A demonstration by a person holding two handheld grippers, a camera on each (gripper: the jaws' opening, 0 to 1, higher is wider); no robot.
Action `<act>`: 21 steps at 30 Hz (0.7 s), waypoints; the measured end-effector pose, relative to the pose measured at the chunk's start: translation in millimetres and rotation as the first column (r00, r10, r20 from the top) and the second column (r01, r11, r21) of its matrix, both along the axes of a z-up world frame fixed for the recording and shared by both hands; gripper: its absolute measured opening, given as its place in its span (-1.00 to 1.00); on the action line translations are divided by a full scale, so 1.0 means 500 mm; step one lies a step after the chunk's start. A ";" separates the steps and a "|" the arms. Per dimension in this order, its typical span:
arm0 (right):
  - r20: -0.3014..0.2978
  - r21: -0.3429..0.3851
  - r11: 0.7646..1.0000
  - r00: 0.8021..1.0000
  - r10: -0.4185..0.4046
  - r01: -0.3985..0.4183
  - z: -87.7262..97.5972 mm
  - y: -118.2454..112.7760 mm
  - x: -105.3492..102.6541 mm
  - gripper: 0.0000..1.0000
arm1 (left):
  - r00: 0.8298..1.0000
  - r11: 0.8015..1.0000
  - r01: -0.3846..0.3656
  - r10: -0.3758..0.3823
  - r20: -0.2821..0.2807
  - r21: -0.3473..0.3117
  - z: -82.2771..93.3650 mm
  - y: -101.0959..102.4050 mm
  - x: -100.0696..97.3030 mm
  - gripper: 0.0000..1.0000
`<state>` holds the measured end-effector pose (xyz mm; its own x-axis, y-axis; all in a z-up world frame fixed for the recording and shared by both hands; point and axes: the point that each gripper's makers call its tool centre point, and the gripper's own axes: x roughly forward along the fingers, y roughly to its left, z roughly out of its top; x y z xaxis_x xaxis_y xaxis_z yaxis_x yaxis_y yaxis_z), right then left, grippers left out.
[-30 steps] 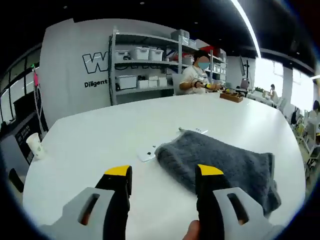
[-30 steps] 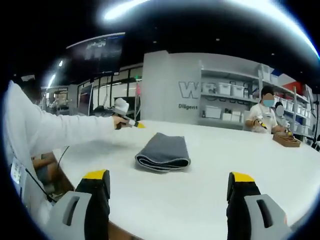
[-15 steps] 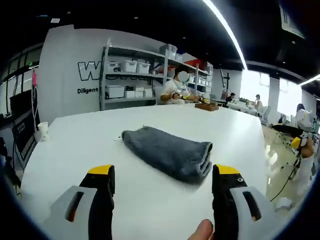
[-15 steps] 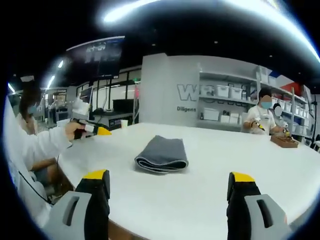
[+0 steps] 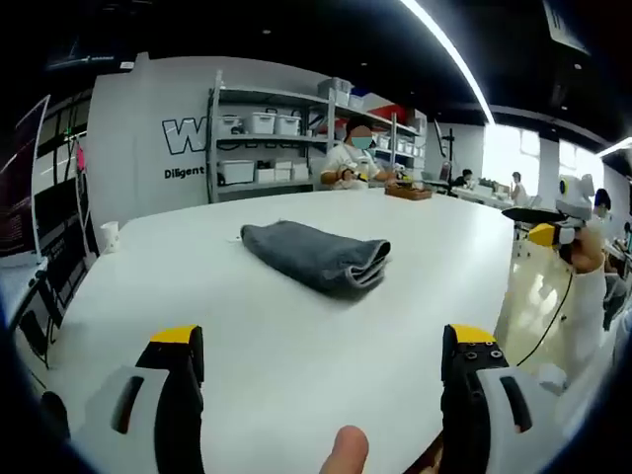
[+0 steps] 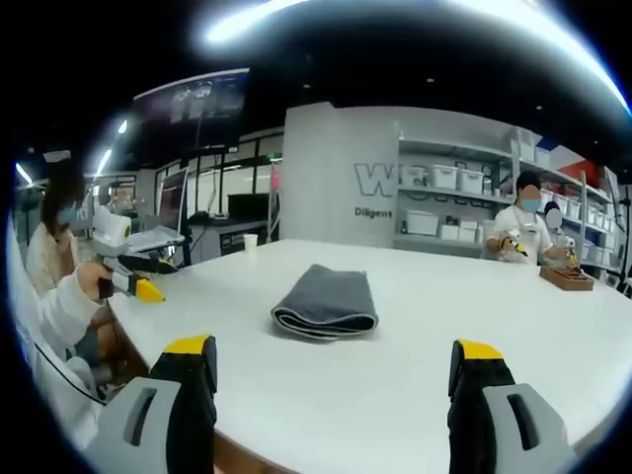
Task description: Open the folded towel by lifting each exposed corner and separating the folded layers until the towel lies flat within the target outline without major curled edges
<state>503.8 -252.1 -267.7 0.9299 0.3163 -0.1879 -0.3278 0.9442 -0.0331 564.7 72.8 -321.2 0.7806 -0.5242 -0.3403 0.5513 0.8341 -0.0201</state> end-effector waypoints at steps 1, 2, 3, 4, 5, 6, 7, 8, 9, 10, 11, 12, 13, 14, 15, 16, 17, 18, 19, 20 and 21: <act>-0.001 0.001 1.000 1.000 0.001 -0.001 -0.001 0.001 0.000 0.96 | 1.000 1.000 -0.007 0.007 -0.003 0.005 -0.005 0.004 -0.009 0.99; -0.002 0.001 1.000 1.000 0.002 -0.002 -0.001 0.001 -0.001 0.96 | 1.000 1.000 -0.010 0.010 -0.006 0.006 -0.008 0.007 -0.014 0.99; -0.004 0.000 1.000 1.000 0.003 -0.003 -0.003 0.001 -0.002 0.96 | 1.000 1.000 -0.014 0.014 -0.015 0.005 -0.014 0.011 -0.024 0.99; -0.006 0.000 1.000 1.000 0.003 -0.003 -0.004 0.001 -0.003 0.96 | 1.000 1.000 -0.016 0.016 -0.023 0.001 -0.018 0.013 -0.028 0.99; -0.008 0.000 1.000 1.000 0.003 -0.003 -0.004 0.001 -0.003 0.97 | 0.999 1.000 -0.019 0.019 -0.029 -0.002 -0.021 0.014 -0.033 0.99; -0.009 0.001 1.000 1.000 0.003 -0.003 -0.005 0.000 -0.004 0.97 | 0.999 1.000 -0.022 0.022 -0.033 0.000 -0.024 0.016 -0.036 0.99; -0.009 0.002 1.000 1.000 0.004 -0.004 -0.005 0.000 -0.004 0.97 | 0.999 1.000 -0.026 0.026 -0.038 0.003 -0.026 0.017 -0.036 0.99; -0.010 0.002 1.000 1.000 0.004 -0.004 -0.005 0.000 -0.005 0.97 | 0.999 1.000 -0.028 0.029 -0.041 0.007 -0.027 0.018 -0.036 0.99; -0.012 0.002 1.000 1.000 0.005 -0.005 -0.006 0.000 -0.006 0.97 | 0.999 1.000 -0.029 0.029 -0.044 0.007 -0.027 0.017 -0.034 0.99; -0.015 0.002 1.000 1.000 0.004 -0.004 -0.007 0.000 -0.006 0.97 | 0.999 1.000 -0.026 0.026 -0.044 0.007 -0.025 0.014 -0.030 0.99; -0.017 0.002 1.000 1.000 0.004 -0.004 -0.007 -0.001 -0.007 0.98 | 0.999 1.000 -0.020 0.021 -0.045 0.010 -0.022 0.008 -0.026 0.99; -0.019 0.002 1.000 1.000 0.003 -0.003 -0.008 -0.002 -0.008 0.98 | 0.999 1.000 -0.003 0.003 -0.041 0.017 -0.018 -0.004 -0.019 0.99; -0.019 0.003 1.000 1.000 0.001 -0.001 -0.007 -0.003 -0.009 0.98 | 0.999 1.000 0.010 -0.009 -0.039 0.022 -0.015 -0.015 -0.012 0.99; -0.019 0.003 1.000 1.000 0.001 -0.001 -0.007 -0.004 -0.009 0.98 | 0.999 0.999 0.022 -0.021 -0.036 0.026 -0.012 -0.026 -0.003 0.99; -0.018 0.004 1.000 1.000 0.000 0.001 -0.006 -0.005 -0.010 0.98 | 0.999 0.999 0.033 -0.032 -0.034 0.032 -0.010 -0.035 0.003 0.99; -0.016 0.004 1.000 1.000 -0.002 0.002 -0.004 -0.007 -0.012 0.98 | 0.998 0.998 0.050 -0.049 -0.029 0.040 -0.007 -0.048 0.013 0.99; -0.013 0.004 1.000 1.000 -0.006 0.006 -0.002 -0.009 -0.013 0.98 | 0.998 0.997 0.066 -0.065 -0.019 0.050 -0.002 -0.063 0.026 0.99; -0.012 0.004 1.000 1.000 -0.008 0.008 -0.001 -0.010 -0.013 0.98 | 0.997 0.995 0.082 -0.081 -0.018 0.063 0.000 -0.077 0.038 0.99; -0.011 0.003 1.000 1.000 -0.009 0.009 0.000 -0.011 -0.014 0.97 | 0.996 0.994 0.089 -0.088 -0.016 0.068 0.003 -0.092 0.053 0.99; -0.011 0.003 1.000 1.000 -0.010 0.010 0.000 -0.011 -0.014 0.97 | 0.995 0.992 0.102 -0.102 -0.007 0.076 0.006 -0.109 0.068 0.99; -0.013 0.002 1.000 1.000 -0.010 0.010 0.000 -0.011 -0.014 0.98 | 0.994 0.991 0.107 -0.107 -0.005 0.079 0.007 -0.114 0.072 0.99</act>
<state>496.5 -257.7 -268.0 0.9306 0.3072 -0.1990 -0.3186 0.9475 -0.0274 600.8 15.7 -317.6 0.7214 -0.5757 -0.3849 0.6372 0.7695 0.0434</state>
